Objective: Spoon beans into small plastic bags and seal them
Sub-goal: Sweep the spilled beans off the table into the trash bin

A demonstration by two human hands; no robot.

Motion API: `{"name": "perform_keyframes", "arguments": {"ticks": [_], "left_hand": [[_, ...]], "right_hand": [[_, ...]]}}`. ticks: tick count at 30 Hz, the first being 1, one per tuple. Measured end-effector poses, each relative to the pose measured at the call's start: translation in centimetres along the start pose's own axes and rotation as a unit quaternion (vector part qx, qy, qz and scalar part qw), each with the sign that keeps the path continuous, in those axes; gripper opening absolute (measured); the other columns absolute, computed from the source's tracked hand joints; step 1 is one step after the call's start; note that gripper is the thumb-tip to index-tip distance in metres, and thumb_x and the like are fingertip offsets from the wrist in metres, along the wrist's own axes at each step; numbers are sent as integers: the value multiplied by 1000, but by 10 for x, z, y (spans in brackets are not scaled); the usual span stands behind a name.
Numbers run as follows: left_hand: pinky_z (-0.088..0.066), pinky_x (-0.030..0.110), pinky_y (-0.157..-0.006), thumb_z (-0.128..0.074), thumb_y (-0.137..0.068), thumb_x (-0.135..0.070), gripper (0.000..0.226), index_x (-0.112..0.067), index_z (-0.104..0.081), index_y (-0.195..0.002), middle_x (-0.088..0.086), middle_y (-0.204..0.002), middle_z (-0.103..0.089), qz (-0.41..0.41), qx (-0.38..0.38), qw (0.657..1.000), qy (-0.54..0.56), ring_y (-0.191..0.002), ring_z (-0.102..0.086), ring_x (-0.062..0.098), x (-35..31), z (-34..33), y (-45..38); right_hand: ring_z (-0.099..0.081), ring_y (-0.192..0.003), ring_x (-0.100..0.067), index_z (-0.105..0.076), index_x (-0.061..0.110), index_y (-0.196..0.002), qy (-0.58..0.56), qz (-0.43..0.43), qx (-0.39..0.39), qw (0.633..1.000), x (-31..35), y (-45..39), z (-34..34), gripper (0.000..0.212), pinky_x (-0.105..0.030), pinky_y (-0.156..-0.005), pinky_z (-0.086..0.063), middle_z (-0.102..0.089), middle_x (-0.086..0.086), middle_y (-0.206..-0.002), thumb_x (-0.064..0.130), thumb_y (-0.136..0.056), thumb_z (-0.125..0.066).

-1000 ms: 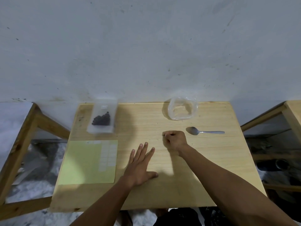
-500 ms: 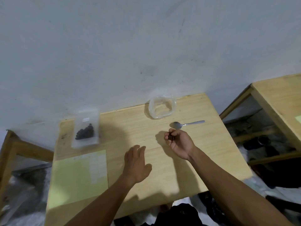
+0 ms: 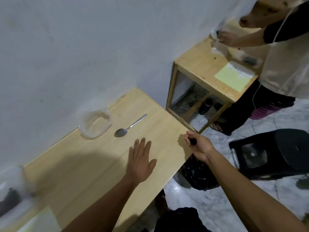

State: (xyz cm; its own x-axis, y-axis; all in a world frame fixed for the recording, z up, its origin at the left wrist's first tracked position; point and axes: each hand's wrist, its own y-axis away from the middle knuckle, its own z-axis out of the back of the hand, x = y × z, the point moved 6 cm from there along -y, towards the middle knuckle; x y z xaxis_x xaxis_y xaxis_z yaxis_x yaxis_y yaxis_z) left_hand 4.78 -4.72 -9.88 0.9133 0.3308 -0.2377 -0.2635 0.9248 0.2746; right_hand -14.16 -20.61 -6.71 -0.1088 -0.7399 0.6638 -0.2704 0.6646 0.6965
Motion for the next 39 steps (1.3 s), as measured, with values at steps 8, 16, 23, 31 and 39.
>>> {"name": "perform_keyframes", "arguments": {"ticks": [8,16,23,31,39], "left_hand": [[-10,60,-115,-20,-88,-73,85,-21,-12,-155,8,-163,-4,-10,33,999,-25,-150,-1,33,-33,-22,-34],[5,55,-117,-4,-81,-80,90,-28,17,-152,0,-160,24,6,28,999,-20,-146,24,25,-30,-24,-35],[8,54,-117,-11,-82,-77,89,-28,14,-153,0,-160,24,10,44,999,-12,-145,26,25,-31,-23,-36],[12,53,-117,-9,-82,-78,87,-31,20,-150,-3,-157,31,11,50,999,-7,-143,32,22,-30,-23,-35],[15,51,-117,-6,-81,-79,89,-30,21,-150,-2,-157,31,5,45,999,3,-143,33,22,-30,-22,-34]], "right_hand": [[-55,-68,-16,-63,-5,-114,-52,-68,-246,965,-28,-6,144,21,-31,-88,-53,-58,-8,-81,1,-96,-55],[-60,-78,-24,-54,-11,-125,-13,-135,-301,944,-68,-17,187,31,-47,-98,-51,-61,-15,-84,-5,-94,-51],[-50,-65,-11,-48,16,-72,24,-141,-293,945,-79,-35,202,28,-29,-83,-48,-52,-4,-87,0,-95,-49],[-53,-120,-40,-47,17,-141,-49,-140,-261,954,-76,-41,191,61,-59,-102,-44,-52,-14,-139,54,-92,-48],[-49,-126,-34,-48,20,-140,42,-50,-277,959,-41,-38,167,52,-48,-106,-42,-50,-11,-143,49,-98,-41]]}}
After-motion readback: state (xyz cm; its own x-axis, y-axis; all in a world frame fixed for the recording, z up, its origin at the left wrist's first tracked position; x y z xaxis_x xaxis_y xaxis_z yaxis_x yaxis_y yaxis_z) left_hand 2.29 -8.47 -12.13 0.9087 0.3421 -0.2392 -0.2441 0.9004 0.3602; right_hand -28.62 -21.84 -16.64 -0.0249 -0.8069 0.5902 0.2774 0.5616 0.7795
